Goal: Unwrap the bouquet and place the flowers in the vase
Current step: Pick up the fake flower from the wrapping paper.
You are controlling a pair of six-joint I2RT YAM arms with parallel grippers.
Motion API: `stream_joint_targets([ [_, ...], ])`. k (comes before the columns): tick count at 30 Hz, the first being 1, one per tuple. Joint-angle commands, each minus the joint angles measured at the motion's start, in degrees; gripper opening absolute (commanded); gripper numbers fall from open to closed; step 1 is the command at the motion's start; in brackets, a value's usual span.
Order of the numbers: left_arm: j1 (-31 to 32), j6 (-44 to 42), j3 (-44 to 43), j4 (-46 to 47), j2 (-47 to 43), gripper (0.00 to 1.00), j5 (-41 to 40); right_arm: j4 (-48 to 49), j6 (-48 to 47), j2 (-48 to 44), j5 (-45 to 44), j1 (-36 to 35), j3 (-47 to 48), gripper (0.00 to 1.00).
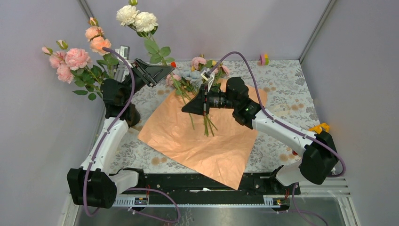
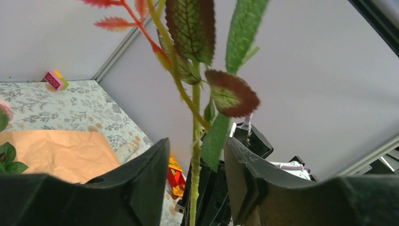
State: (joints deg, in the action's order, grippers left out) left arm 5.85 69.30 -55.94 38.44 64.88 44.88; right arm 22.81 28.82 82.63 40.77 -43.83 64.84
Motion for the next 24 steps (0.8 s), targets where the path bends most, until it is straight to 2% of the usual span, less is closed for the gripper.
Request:
stream_joint_targets([
  [1, 0.0, 1.5, 0.1, 5.4, -0.5, 0.44, 1.3, 1.0, -0.5, -1.6, 2.9, -0.5, 2.0, 0.00],
  [10, 0.0, 0.8, 0.2, 4.6, -0.7, 0.02, 1.1, 0.5, -0.7, -1.0, 2.2, -0.5, 2.2, 0.00],
  [17, 0.0, -2.2, -0.5, 1.7, -1.0, 0.00, 1.4, -1.1, -1.6, -1.3, 0.3, -0.5, 2.4, 0.02],
  [19, 0.0, -3.9, -1.0, 0.4, -1.1, 0.00, 1.9, -2.1, -2.5, -1.8, -0.8, -0.5, 2.3, 0.20],
  [22, 0.0, -8.9, -2.3, -4.5, -1.8, 0.00, 2.4, -4.2, -4.1, -2.8, -3.4, -0.5, 2.0, 0.56],
  [24, -0.1, -15.2, -4.3, -10.6, -2.5, 0.00, 2.7, -5.1, -5.2, -4.0, -5.2, -0.5, 1.1, 0.71],
])
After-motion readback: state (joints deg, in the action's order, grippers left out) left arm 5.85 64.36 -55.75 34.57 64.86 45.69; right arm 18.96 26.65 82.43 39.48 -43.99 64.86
